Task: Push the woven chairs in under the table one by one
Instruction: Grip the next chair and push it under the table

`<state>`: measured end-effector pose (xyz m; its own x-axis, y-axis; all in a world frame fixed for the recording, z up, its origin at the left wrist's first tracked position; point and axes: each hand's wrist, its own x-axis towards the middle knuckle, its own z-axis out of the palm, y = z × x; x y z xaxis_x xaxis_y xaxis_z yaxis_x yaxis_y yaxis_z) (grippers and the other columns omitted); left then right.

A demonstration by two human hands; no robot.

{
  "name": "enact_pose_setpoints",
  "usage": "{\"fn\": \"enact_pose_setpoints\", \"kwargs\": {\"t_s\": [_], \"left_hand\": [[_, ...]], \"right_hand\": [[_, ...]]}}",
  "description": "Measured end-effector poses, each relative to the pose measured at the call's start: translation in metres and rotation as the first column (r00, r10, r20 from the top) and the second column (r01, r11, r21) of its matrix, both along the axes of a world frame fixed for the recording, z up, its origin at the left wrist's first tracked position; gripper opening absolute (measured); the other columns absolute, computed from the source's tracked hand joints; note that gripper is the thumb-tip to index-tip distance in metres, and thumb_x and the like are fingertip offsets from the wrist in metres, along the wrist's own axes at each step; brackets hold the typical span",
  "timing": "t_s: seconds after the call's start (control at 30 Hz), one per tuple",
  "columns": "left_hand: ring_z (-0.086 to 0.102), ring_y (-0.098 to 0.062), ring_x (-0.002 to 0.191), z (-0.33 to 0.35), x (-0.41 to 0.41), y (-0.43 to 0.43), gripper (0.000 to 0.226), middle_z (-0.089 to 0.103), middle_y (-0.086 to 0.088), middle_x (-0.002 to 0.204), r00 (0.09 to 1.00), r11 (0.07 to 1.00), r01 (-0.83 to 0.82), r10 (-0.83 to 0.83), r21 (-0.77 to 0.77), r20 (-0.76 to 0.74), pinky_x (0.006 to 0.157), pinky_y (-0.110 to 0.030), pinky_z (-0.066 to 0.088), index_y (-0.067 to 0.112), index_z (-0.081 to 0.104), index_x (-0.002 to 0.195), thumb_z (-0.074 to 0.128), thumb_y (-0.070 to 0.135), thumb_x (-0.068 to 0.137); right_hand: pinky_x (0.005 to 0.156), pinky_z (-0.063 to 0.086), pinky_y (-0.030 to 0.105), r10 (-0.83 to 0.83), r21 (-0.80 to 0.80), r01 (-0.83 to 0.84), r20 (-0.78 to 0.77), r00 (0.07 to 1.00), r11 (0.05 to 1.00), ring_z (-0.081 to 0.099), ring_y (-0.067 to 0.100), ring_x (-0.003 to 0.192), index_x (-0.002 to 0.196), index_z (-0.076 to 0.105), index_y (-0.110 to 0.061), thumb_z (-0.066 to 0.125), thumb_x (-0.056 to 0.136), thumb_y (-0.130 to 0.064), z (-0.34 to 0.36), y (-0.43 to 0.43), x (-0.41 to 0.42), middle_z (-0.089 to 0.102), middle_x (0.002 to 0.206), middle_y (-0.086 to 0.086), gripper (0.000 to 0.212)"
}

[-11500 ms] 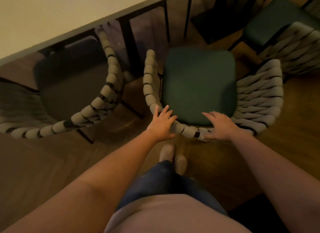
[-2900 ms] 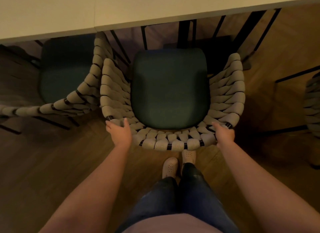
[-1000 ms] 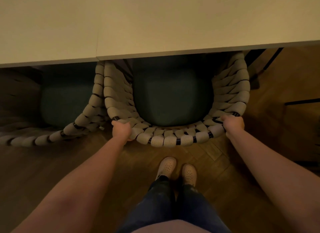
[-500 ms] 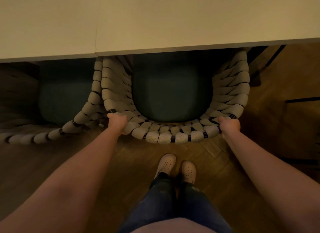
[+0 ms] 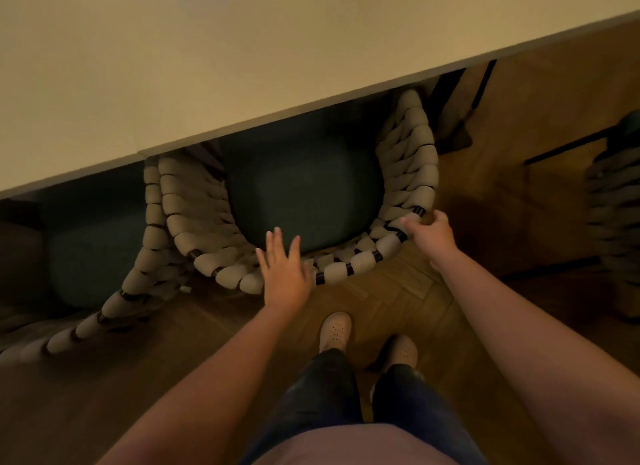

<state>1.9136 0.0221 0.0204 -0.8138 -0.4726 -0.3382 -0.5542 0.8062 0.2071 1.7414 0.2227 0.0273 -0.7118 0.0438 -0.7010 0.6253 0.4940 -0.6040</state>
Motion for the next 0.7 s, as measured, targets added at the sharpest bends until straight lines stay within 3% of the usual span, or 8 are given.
{"fn": "enact_pose_setpoints", "kwargs": {"t_s": [0.1,0.27,0.43,0.5,0.7], "left_hand": [[-0.012,-0.026,0.149,0.007,-0.033,0.043,0.054,-0.002,-0.012,0.162,0.976,0.974,0.219,-0.218,0.057,-0.031,0.119,-0.045,-0.007,0.021,0.027,0.151,0.044,0.026,0.1],[-0.013,-0.027,0.148,0.022,-0.093,0.13,0.055,-0.005,-0.011,0.162,0.86,0.86,0.51,-0.51,0.033,0.005,0.12,-0.045,-0.005,0.022,0.024,0.152,0.043,0.028,0.101],[-0.012,-0.029,0.148,0.019,-0.133,0.256,0.057,-0.005,-0.013,0.162,0.772,0.773,0.635,-0.635,0.008,0.027,0.119,-0.045,-0.004,0.021,0.025,0.151,0.047,0.027,0.099],[-0.012,-0.029,0.148,0.016,-0.143,0.307,0.058,-0.004,-0.013,0.162,0.762,0.763,0.646,-0.646,0.014,0.04,0.118,-0.044,-0.004,0.021,0.025,0.151,0.049,0.026,0.098],[-0.011,-0.03,0.148,0.016,-0.176,0.478,0.068,-0.004,-0.014,0.161,0.692,0.694,0.712,-0.719,0.104,0.058,0.119,-0.047,-0.003,0.02,0.021,0.153,0.055,0.034,0.095]], "right_hand": [[0.104,0.041,0.044,0.144,0.093,-0.136,-0.086,0.986,0.986,0.038,0.031,0.137,0.153,0.02,-0.024,0.068,0.089,-0.034,0.008,0.034,0.003,0.031,0.155,0.01,0.081],[0.098,0.045,0.04,0.122,0.177,-0.099,-0.128,0.984,0.979,0.042,0.03,0.134,0.152,0.023,-0.025,0.067,0.09,-0.031,0.016,0.133,0.0,0.029,0.155,0.008,0.076],[0.094,0.047,0.038,0.124,0.24,-0.09,-0.13,0.984,0.967,0.043,0.029,0.132,0.152,0.022,-0.026,0.065,0.092,-0.03,0.017,0.278,0.0,0.027,0.155,0.006,0.075],[0.09,0.048,0.036,0.18,0.298,-0.134,-0.133,0.975,0.945,0.045,0.029,0.131,0.152,0.021,-0.028,0.064,0.092,-0.031,0.02,0.338,-0.003,0.026,0.155,0.005,0.074],[0.098,0.047,0.041,0.344,0.492,-0.252,-0.106,0.933,0.833,0.044,0.029,0.132,0.152,0.021,-0.027,0.065,0.09,-0.034,0.033,0.53,-0.023,0.026,0.155,0.005,0.076]]}}
